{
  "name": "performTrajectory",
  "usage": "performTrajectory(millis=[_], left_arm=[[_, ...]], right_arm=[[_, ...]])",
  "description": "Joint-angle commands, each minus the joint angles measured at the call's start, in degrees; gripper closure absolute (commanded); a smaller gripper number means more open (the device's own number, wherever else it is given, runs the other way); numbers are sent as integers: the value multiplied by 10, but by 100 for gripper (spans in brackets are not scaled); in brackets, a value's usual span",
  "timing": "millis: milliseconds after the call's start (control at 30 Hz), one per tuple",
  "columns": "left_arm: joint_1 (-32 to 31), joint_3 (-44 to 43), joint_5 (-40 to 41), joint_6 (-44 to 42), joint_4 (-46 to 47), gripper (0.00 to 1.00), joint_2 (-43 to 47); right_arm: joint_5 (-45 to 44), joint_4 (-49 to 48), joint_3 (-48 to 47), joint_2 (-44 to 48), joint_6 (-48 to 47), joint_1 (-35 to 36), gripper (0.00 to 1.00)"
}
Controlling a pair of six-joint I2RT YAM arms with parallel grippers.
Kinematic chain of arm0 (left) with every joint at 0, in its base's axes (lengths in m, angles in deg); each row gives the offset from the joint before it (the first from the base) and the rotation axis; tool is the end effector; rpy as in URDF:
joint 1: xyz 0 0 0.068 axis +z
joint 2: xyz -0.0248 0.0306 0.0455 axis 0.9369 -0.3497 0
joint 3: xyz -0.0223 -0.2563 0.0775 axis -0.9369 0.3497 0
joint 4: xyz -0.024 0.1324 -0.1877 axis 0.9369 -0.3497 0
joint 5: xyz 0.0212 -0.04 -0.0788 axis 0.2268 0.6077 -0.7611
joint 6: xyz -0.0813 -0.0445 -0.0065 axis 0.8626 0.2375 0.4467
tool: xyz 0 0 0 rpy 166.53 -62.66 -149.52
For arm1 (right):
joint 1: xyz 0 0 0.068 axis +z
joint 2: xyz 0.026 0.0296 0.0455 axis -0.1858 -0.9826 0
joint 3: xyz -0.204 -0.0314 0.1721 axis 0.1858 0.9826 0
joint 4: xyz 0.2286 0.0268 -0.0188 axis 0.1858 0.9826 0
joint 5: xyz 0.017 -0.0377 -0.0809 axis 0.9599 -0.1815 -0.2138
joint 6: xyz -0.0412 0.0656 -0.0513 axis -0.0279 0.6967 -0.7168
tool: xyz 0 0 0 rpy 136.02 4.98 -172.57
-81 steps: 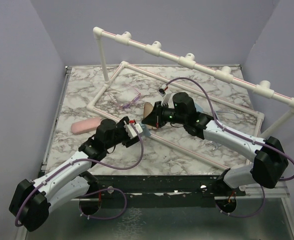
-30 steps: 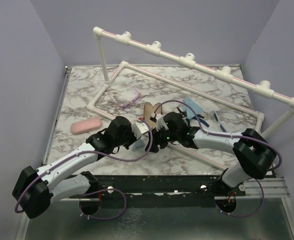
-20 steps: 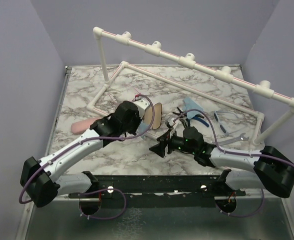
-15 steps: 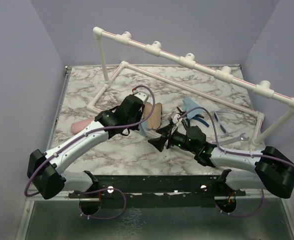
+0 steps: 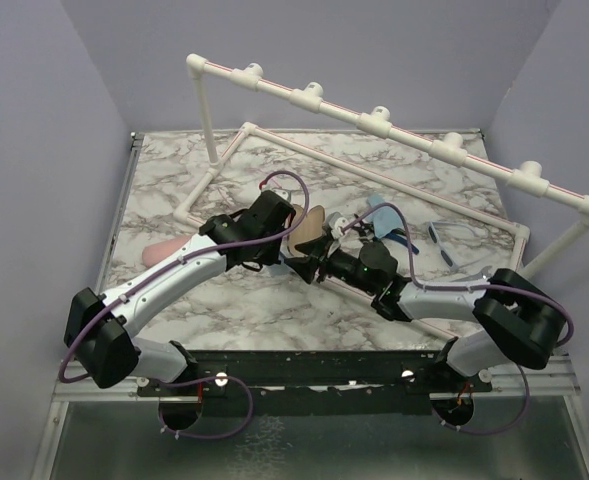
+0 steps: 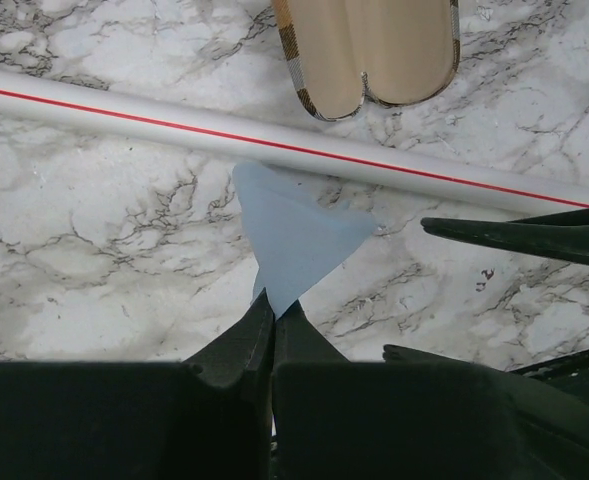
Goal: Organize the sunglasses
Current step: Fold the glasses cleaning cloth at the center of the board.
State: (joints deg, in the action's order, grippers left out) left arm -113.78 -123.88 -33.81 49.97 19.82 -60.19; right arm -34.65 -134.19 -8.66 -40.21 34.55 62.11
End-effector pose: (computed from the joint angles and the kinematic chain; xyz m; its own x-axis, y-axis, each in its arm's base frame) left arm 0.2065 -0.1754 0.2585 -0.7898 0.1911 -0.5828 0.2847 0.9559 -0.0724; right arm 0.1882 0.2549 0.2404 -0.1398 0.0881 -0.9863 -0.8506 0.4992 0.1651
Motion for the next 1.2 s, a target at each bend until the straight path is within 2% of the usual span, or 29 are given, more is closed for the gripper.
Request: performTrajectory(millis=[0, 67, 167, 367, 500, 733, 1167], left_arm=[[6, -18, -24, 22, -8, 100, 7], [7, -22, -28, 19, -6, 100, 8], [7, -25, -31, 13, -6, 100, 10], [7, -23, -45, 16, -5, 100, 10], [7, -27, -45, 9, -5, 100, 12], [7, -26, -56, 5, -2, 100, 12], [7, -23, -63, 1, 2, 100, 14]], right_arm=[[48, -73, -15, -44, -43, 3, 49], [40, -111, -4, -62, -41, 3, 51], [22, -139, 4, -81, -46, 3, 60], [9, -116, -18, -114, -57, 2, 60], [-29, -113, -10, -116, -56, 1, 64], [-37, -80, -17, -117, -56, -3, 68], [-38, -33, -19, -110, -72, -16, 69]])
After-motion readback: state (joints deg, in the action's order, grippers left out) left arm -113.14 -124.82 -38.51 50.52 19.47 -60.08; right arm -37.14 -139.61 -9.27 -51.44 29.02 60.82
